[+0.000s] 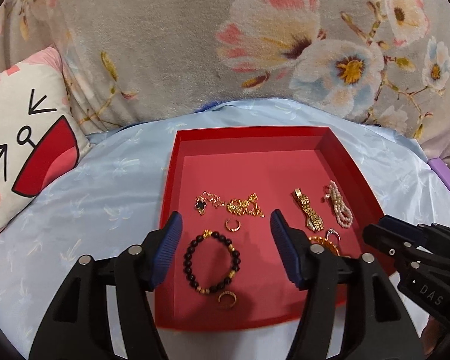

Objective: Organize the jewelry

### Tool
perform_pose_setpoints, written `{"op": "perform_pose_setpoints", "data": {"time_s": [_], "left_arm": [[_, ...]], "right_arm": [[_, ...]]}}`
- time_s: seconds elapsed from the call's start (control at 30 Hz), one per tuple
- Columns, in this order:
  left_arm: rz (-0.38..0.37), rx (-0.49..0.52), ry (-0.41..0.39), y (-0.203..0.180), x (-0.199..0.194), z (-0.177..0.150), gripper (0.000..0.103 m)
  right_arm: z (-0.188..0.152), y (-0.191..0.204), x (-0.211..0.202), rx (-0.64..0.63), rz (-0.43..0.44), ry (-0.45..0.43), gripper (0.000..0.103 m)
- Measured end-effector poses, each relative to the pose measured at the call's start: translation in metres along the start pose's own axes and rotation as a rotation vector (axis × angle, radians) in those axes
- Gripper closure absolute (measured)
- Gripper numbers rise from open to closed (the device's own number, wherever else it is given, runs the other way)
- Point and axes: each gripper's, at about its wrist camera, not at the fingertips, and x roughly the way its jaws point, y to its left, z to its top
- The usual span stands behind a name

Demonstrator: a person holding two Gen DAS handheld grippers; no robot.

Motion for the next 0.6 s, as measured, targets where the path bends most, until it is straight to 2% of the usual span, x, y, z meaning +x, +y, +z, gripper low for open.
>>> {"op": "perform_pose_setpoints", "data": {"time_s": [0.27,0.4,0.6], "left_arm": [[0.002,0.012,0.012,-0.001,-0.031,-0.028,0.042],[0.004,0.022,0.034,-0.003,-0.040,-0.047,0.035],[0.012,0.058,0.048,-0.011,-0.057,-0.074,0.035]], "right_arm": [[-0.032,-0.004,-0.029,0.033,0.004,0.007,0.071],[-0.050,-0.006,-0.038,0.036,-0.009,0.014,0.063],[-0.076,0.001,-0.052,0.005,-0.041,0.013,0.058]]}}
